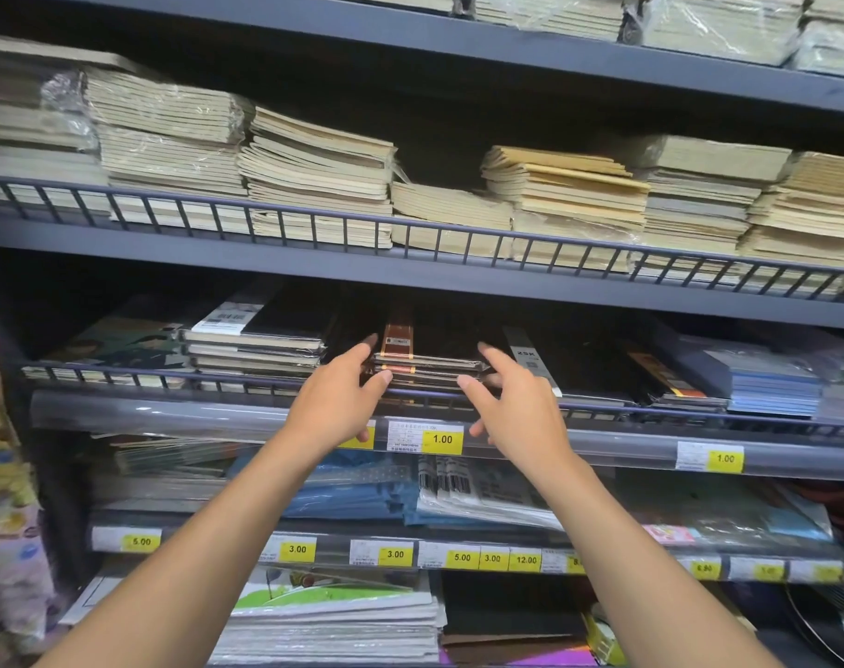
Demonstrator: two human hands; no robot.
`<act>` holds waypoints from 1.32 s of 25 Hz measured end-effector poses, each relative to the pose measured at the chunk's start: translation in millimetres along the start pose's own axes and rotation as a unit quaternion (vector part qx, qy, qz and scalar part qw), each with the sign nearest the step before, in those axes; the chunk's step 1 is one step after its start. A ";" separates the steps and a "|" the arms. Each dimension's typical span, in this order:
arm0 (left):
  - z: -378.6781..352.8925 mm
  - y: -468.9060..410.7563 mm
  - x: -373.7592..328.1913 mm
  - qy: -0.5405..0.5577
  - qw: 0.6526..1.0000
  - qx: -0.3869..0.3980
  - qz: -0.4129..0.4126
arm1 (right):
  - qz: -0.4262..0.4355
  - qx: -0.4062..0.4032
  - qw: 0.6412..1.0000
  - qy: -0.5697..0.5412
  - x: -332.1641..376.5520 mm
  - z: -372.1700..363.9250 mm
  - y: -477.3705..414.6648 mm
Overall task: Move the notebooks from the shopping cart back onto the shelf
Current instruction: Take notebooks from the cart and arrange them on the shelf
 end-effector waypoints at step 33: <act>-5.2 -4.3 -2.8 -0.164 0.984 0.019 -0.064 | -0.010 0.127 0.986 0.112 -1.5 -0.6 -4.6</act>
Point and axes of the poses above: each hand's wrist, its own y-axis away from the middle knuckle, its own z-axis out of the back of the hand, x = y × z, the point moved 2 cm from there along -y, towards the middle knuckle, and after that the axes turned 6 degrees about -x, right-handed, at the moved point
